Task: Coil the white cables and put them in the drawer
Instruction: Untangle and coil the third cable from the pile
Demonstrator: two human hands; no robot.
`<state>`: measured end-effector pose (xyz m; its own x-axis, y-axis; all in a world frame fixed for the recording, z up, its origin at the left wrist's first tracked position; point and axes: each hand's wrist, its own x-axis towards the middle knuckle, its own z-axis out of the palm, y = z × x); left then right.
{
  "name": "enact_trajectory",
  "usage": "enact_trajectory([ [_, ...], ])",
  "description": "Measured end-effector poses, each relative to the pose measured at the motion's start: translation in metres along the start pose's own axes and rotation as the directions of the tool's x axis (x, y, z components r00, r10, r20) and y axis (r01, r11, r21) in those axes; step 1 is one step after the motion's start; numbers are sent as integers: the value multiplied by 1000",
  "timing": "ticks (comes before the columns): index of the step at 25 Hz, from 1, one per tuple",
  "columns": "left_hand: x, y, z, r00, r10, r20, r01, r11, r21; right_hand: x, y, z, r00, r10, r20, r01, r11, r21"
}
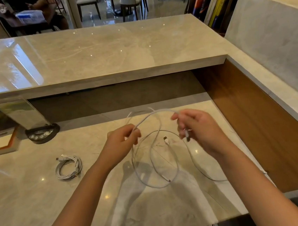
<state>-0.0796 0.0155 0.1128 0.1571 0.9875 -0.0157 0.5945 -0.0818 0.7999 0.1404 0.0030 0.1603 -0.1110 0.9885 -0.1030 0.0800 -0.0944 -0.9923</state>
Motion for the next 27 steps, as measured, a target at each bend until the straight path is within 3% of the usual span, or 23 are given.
enact_trajectory([
  [2, -1, -5, -8, 999, -37, 23, 38, 998, -54, 12, 7, -19, 973, 72, -219, -44, 990, 131],
  [3, -4, -4, -9, 999, -47, 23, 50, 987, -151, 17, 14, -27, 943, 100, -316, -75, 993, 89],
  [5, -8, 3, -7, 997, -66, -38, 47, 927, -371, 24, 31, -31, 928, 83, -364, -202, 931, -304],
  [7, -5, 14, 0, 991, -64, -116, 3, 886, -463, 23, 47, -16, 980, 125, -152, -197, 664, -721],
  [9, 1, 23, 9, 990, -47, -132, -16, 898, -439, 15, 50, 5, 959, 242, 145, 14, 474, -880],
  [11, 5, 26, 16, 998, -15, -62, -4, 954, -299, 6, 39, 24, 892, 249, 377, 242, 441, -864],
  [13, 3, 22, 22, 993, 11, 114, 2, 994, -113, 3, 24, 30, 872, 132, 472, 370, 454, -810],
  [17, -8, 21, 21, 925, -64, 373, 133, 978, -163, 10, 18, 18, 881, -236, 409, 473, 434, -767],
  [19, -12, 24, 17, 902, -31, 430, 120, 976, -181, 15, 22, 13, 885, -312, 346, 459, 450, -766],
  [23, -15, 24, 13, 919, 1, 395, 117, 954, -276, 13, 25, 13, 896, -302, 326, 430, 397, -811],
  [25, -15, 20, 12, 936, -6, 351, 153, 907, -393, 8, 26, 17, 908, -223, 355, 415, 365, -833],
  [27, -15, 17, 12, 940, 1, 342, 159, 883, -441, 3, 32, 21, 928, -103, 359, 366, 447, -816],
])
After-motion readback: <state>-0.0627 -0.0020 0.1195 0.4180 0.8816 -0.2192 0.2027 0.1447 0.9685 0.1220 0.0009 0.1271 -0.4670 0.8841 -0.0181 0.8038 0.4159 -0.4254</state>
